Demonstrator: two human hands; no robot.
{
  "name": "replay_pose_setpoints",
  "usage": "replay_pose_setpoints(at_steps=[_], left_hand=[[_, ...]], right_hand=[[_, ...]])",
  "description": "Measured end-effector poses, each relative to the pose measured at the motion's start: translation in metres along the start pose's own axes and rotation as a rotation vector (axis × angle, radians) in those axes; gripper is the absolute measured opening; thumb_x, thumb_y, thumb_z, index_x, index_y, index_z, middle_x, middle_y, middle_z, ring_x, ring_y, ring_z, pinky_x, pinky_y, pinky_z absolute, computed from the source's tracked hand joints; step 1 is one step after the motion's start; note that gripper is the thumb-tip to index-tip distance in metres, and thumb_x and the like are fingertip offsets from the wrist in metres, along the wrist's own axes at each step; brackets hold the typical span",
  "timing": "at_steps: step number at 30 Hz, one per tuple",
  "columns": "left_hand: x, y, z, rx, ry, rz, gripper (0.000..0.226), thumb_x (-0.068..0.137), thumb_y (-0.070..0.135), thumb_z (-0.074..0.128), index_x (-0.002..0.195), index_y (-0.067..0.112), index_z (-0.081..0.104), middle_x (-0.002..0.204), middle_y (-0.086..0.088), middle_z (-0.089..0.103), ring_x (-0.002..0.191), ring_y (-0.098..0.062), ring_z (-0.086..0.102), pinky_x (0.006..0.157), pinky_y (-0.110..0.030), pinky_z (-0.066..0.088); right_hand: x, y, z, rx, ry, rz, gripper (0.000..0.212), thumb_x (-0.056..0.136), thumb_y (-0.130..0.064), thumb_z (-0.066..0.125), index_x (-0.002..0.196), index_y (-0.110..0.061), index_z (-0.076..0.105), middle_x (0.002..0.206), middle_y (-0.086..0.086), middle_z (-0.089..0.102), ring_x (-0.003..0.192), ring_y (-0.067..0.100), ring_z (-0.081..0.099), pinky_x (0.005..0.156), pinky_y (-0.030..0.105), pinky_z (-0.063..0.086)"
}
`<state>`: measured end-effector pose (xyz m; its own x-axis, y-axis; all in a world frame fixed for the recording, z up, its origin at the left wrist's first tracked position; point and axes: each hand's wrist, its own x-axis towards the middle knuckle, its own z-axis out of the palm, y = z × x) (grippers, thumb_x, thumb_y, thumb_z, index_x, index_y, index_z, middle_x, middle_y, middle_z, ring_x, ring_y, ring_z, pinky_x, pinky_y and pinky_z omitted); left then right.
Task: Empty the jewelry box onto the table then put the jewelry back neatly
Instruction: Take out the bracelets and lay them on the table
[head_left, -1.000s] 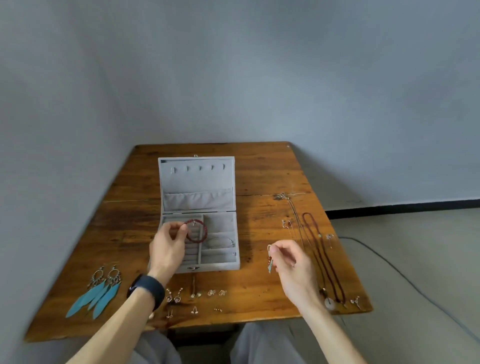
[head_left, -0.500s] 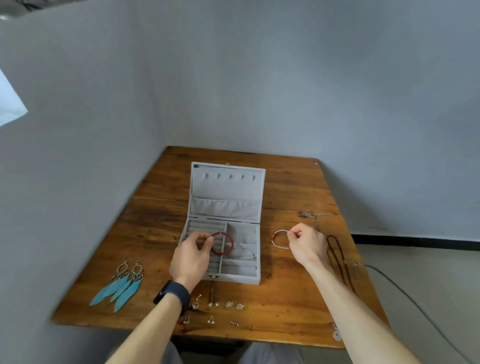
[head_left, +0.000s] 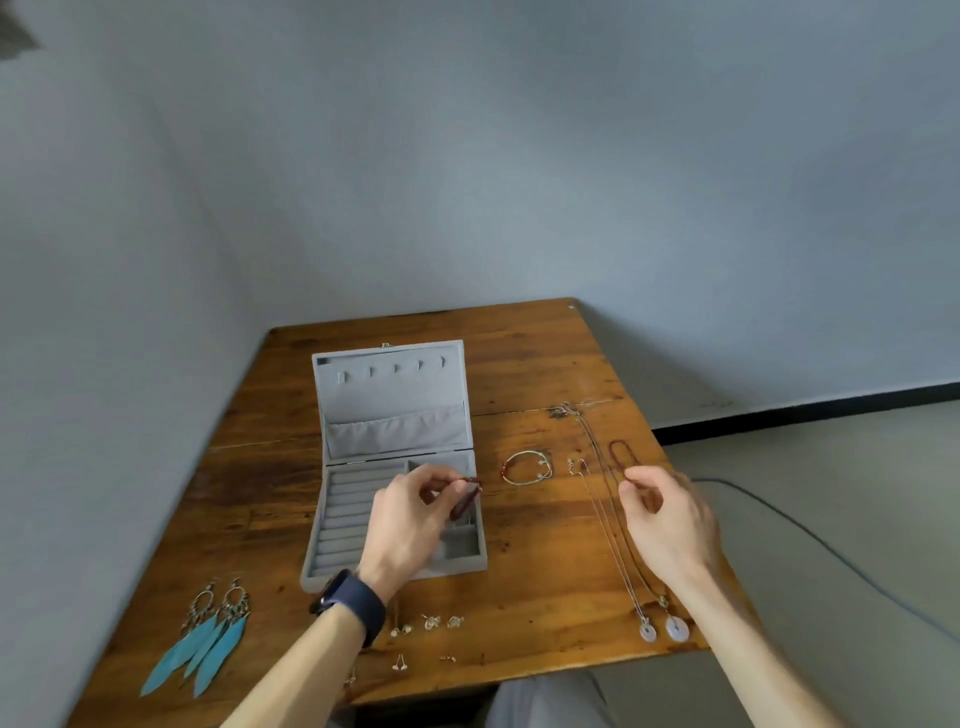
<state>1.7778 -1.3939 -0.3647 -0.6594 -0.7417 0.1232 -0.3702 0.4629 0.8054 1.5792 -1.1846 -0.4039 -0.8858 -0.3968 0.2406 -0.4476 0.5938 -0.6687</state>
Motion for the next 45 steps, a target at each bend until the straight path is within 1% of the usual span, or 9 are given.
replay_pose_setpoints(at_steps=[4, 8, 14, 25, 30, 34, 39, 42, 45], left_hand=[[0.014, 0.034, 0.04, 0.078, -0.102, 0.045, 0.007, 0.091, 0.039, 0.069, 0.084, 0.039, 0.069, 0.077, 0.02, 0.069, 0.079, 0.005, 0.064, 0.06, -0.006, 0.043], [0.017, 0.033, 0.073, 0.483, -0.14, 0.01, 0.017, 0.093, 0.047, 0.057, 0.098, 0.036, 0.07, 0.093, 0.01, 0.063, 0.1, -0.017, 0.058, 0.084, -0.032, 0.046], [0.014, 0.02, 0.098, 0.781, -0.057, 0.092, 0.027, 0.095, 0.046, 0.053, 0.103, 0.03, 0.074, 0.123, 0.005, 0.06, 0.116, -0.02, 0.046, 0.093, -0.038, 0.039], [0.015, 0.034, 0.093, 0.852, -0.123, 0.155, 0.037, 0.098, 0.05, 0.047, 0.103, 0.025, 0.075, 0.115, 0.003, 0.066, 0.111, -0.023, 0.051, 0.091, -0.039, 0.046], [0.008, 0.025, 0.05, 0.728, 0.022, 0.311, 0.023, 0.096, 0.037, 0.056, 0.106, 0.026, 0.075, 0.113, 0.003, 0.07, 0.106, -0.025, 0.058, 0.086, -0.04, 0.047], [-0.003, -0.022, 0.001, 0.709, 0.09, 0.186, 0.032, 0.096, 0.032, 0.057, 0.126, 0.025, 0.065, 0.125, -0.004, 0.066, 0.116, -0.029, 0.057, 0.094, -0.045, 0.046], [-0.014, -0.07, -0.026, 0.702, -0.038, 0.008, 0.052, 0.103, 0.044, 0.038, 0.153, 0.028, 0.037, 0.16, -0.002, 0.034, 0.149, -0.024, 0.025, 0.12, -0.047, 0.024], [-0.016, -0.084, -0.024, 0.717, -0.069, -0.04, 0.06, 0.101, 0.054, 0.012, 0.157, 0.035, 0.021, 0.166, 0.005, 0.013, 0.153, -0.016, 0.006, 0.123, -0.045, 0.01], [-0.015, -0.086, -0.02, 0.742, -0.059, -0.043, 0.057, 0.103, 0.051, 0.014, 0.158, 0.036, 0.017, 0.167, 0.006, 0.011, 0.153, -0.015, 0.003, 0.122, -0.045, 0.007]], right_hand=[[-0.023, 0.034, -0.029, -0.211, -0.019, 0.102, 0.038, 0.098, -0.043, 0.049, 0.13, -0.026, 0.06, 0.135, -0.002, 0.061, 0.124, 0.025, 0.048, 0.095, 0.039, 0.042], [-0.038, 0.064, -0.043, -0.289, -0.296, 0.292, 0.064, 0.102, -0.058, 0.019, 0.156, -0.025, 0.028, 0.162, -0.003, 0.028, 0.148, 0.022, 0.027, 0.117, 0.047, 0.022], [-0.054, 0.083, -0.051, -0.117, -0.405, 0.328, 0.07, 0.101, -0.06, 0.016, 0.158, -0.02, 0.021, 0.164, -0.001, 0.024, 0.149, 0.02, 0.025, 0.119, 0.04, 0.02], [-0.065, 0.086, -0.047, -0.069, -0.369, 0.309, 0.068, 0.103, -0.055, 0.02, 0.159, -0.018, 0.015, 0.164, 0.004, 0.025, 0.149, 0.023, 0.026, 0.119, 0.041, 0.023], [-0.058, 0.058, -0.046, -0.216, -0.21, 0.062, 0.061, 0.103, -0.048, 0.03, 0.156, -0.017, 0.027, 0.158, 0.002, 0.038, 0.143, 0.022, 0.036, 0.115, 0.039, 0.031], [-0.048, 0.012, -0.025, -0.226, -0.193, -0.2, 0.057, 0.104, -0.046, 0.036, 0.152, -0.016, 0.037, 0.155, 0.001, 0.042, 0.144, 0.017, 0.035, 0.117, 0.034, 0.027], [-0.037, -0.05, 0.017, -0.132, -0.265, -0.388, 0.048, 0.102, -0.042, 0.044, 0.146, -0.023, 0.046, 0.144, -0.006, 0.052, 0.131, 0.013, 0.043, 0.108, 0.032, 0.038], [-0.032, -0.084, 0.047, -0.126, -0.318, -0.498, 0.038, 0.1, -0.039, 0.051, 0.135, -0.027, 0.058, 0.13, -0.007, 0.059, 0.117, 0.012, 0.048, 0.094, 0.029, 0.047], [-0.026, -0.106, 0.07, -0.17, -0.376, -0.571, 0.029, 0.098, -0.037, 0.057, 0.122, -0.027, 0.068, 0.117, -0.007, 0.064, 0.107, 0.015, 0.051, 0.086, 0.029, 0.049]])
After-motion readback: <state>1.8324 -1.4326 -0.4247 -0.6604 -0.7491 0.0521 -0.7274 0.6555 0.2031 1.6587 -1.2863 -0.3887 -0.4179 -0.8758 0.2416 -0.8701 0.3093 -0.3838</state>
